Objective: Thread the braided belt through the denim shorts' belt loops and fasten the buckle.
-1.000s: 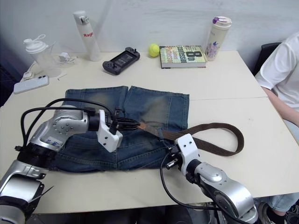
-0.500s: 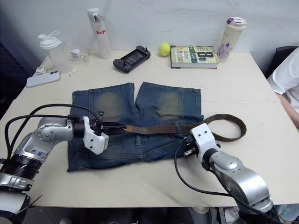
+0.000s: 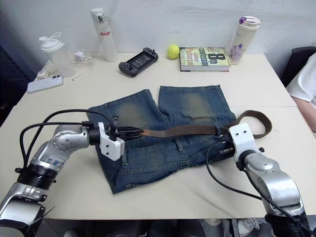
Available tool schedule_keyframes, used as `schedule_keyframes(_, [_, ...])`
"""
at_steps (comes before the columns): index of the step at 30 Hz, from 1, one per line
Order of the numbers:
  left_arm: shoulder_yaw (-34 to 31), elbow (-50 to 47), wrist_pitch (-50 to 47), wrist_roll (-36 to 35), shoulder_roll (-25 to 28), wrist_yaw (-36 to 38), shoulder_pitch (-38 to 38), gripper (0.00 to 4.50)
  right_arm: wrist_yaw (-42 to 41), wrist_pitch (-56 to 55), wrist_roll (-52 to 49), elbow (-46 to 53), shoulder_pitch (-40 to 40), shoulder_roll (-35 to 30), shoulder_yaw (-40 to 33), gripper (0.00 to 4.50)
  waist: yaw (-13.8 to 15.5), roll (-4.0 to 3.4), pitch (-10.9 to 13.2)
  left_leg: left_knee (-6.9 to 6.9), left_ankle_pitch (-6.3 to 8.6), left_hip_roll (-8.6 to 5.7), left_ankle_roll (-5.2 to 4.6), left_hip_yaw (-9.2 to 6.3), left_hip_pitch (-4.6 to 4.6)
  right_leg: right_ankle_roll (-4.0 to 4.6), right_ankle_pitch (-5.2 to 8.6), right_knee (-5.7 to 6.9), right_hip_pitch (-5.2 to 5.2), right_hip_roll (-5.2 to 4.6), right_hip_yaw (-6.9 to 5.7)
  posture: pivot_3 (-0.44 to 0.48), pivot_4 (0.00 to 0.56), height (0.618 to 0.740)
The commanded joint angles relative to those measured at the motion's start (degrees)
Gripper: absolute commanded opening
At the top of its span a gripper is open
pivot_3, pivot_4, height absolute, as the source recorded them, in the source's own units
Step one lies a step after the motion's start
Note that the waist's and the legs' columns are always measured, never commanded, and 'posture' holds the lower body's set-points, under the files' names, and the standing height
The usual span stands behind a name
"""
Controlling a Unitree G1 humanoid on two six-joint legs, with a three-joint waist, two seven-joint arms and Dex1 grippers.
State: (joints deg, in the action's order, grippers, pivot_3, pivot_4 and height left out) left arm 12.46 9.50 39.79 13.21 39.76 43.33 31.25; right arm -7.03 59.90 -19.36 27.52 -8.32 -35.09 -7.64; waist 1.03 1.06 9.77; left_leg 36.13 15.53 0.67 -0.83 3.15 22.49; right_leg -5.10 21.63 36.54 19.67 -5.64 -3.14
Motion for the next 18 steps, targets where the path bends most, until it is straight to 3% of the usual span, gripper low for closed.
schedule_keyframes(1, [0.2, -1.9, 0.1, 0.3, -0.8, -1.1, 1.6, 0.00, -1.8, 1.7, -3.3, 3.8, -1.6, 2.3, -5.0, 0.69, -0.2, -0.07, 0.1, -0.01, -0.02, 0.00, 0.03, 0.00, 0.00, 0.00, 0.00, 0.00, 0.01, 0.01, 0.00, 0.000, 0.150, 0.740])
schedule_keyframes(7, [-0.2, -2.2, 0.0, 1.1, -2.3, -2.5, 2.0, 0.00, -8.7, 14.5, -20.3, 9.6, -7.9, 3.9, -20.6, 3.41, -1.0, -0.40, 0.3, -0.01, -0.05, 0.02, 0.08, 0.01, 0.06, -0.01, 0.00, 0.29, 0.06, 0.05, 0.01, 0.000, 0.150, 0.740])
schedule_keyframes(9, [-0.7, -2.3, 0.4, 1.7, -2.8, -3.8, 2.0, 0.00, -10.1, 23.0, -29.2, 9.7, -12.6, 5.5, -28.7, 3.41, -1.1, -0.40, 0.4, -0.02, -0.04, 0.04, 0.06, -0.02, 0.07, 0.00, 0.00, 0.28, 0.05, 0.07, 0.00, 0.000, 0.150, 0.740])
schedule_keyframes(11, [-1.3, -2.3, 1.2, 2.1, -3.3, -5.3, 1.9, 0.00, -8.2, 30.7, -39.2, 8.6, -17.8, 12.1, -35.3, 3.41, -1.3, -0.38, 0.4, -0.02, -0.03, 0.06, 0.04, -0.02, 0.06, 0.00, 0.00, 0.29, 0.05, 0.07, 0.00, 0.000, 0.150, 0.740])
schedule_keyframes(13, [-1.8, -2.3, 1.7, 2.8, -3.8, -7.1, 1.9, 0.00, 2.5, 25.9, -58.5, 6.1, -14.4, 15.2, -33.5, 3.41, -1.3, -0.37, 0.4, -0.04, -0.02, 0.15, 0.02, -0.05, 0.02, 0.00, 0.00, 0.31, 0.02, 0.15, 0.00, 0.000, 0.150, 0.740])
schedule_keyframes(15, [-2.0, -2.5, 1.9, 3.4, -4.5, -8.8, 2.2, 0.00, 18.1, 12.2, -79.1, 5.7, -6.3, 15.6, -23.8, 3.41, -1.2, -0.37, 0.4, -0.13, -0.01, 0.20, 0.01, -0.09, 0.04, 0.01, 0.01, 0.27, 0.02, 0.19, -0.03, 0.000, 0.150, 0.740])
schedule_keyframes(18, [-2.1, -3.1, 1.7, 3.7, -5.4, -10.5, 2.6, 0.00, 32.8, -2.9, -92.9, 8.0, 0.7, 17.9, -10.8, 3.41, -1.3, -0.43, 0.4, 0.06, -0.11, 0.16, 0.05, -0.10, 0.53, 0.00, 0.00, 0.25, 0.34, 0.17, -0.05, 0.000, 0.150, 0.740])
